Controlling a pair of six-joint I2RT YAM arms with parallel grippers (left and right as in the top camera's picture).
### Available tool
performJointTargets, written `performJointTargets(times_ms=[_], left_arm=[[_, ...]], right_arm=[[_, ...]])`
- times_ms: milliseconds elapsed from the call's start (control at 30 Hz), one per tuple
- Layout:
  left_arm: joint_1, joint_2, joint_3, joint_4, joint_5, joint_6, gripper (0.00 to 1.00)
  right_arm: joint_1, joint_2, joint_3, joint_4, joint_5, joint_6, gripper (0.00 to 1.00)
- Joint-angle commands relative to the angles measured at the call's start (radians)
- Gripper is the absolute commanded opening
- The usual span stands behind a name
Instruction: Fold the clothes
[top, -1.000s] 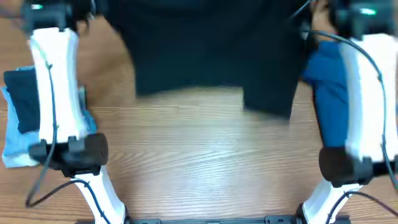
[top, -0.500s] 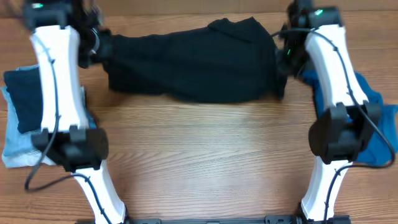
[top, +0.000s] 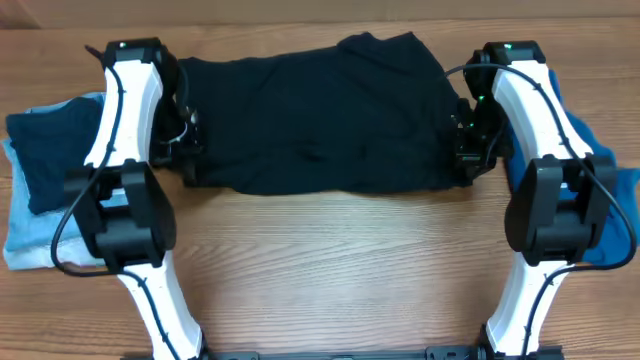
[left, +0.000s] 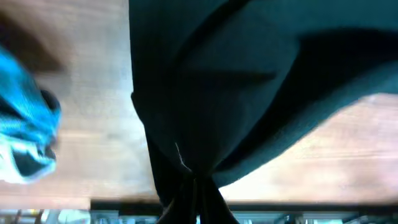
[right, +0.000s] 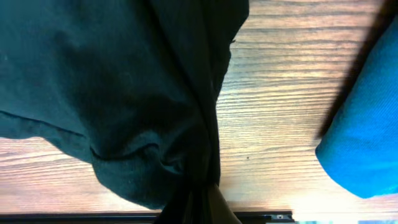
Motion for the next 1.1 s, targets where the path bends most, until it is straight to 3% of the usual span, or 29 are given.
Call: performJointTargets(times_ms=[0,233,367,433,467,567,633,733,867,967,1067], left_arm=[[-0.008,-0.144,-0.072,-0.005,-0.013,0.018,0.04],[-0.008,-0.177,-0.132,-0.005,-0.011,0.009,0.04],[-0.021,-0.192,-0.184,-0.005,-0.004,-0.018,0.04],[-0.046,-0.205,-0.224,-0.005,-0.004,-0.028,0.04],[-0.062,-0.205,-0.251,-0.004,-0.005,-0.034,0.04],[-0.106,-0.205,-0.33,-0.005,-0.006,-0.035,0.06],[-0.106,-0.205,-0.344,-0.002,-0.027,-0.05,0.06],[-0.104,-0.205,-0.344,0.011,-0.043,-0.064,0.06],[-0.105,-0.205,-0.344,0.026,-0.043,-0.064,0.06],[-0.105,-0.205,-0.344,0.042,-0.043,-0.064,0.06],[-0.105,-0.205,-0.344,0.048,-0.043,-0.064,0.07]], right_arm=[[-0.032,-0.046,-0.001,-0.002,-0.054,0.003,0.04],[-0.042,-0.063,-0.166,-0.002,-0.061,0.057,0.08],[-0.042,-0.209,-0.229,-0.002,-0.083,0.082,0.09],[-0.042,-0.294,-0.229,0.001,-0.095,0.082,0.36],[-0.042,-0.312,-0.229,-0.001,-0.102,0.082,0.41],[-0.04,-0.312,-0.27,0.008,-0.114,0.082,0.41],[-0.04,-0.311,-0.305,0.101,-0.114,0.077,0.41],[-0.039,-0.308,-0.306,0.288,-0.114,0.055,0.55],[-0.039,-0.3,-0.338,0.492,-0.12,0.045,0.55],[-0.034,-0.3,-0.431,0.623,-0.233,-0.101,0.56],[-0.002,-0.298,-0.502,0.73,-0.237,-0.141,0.58]])
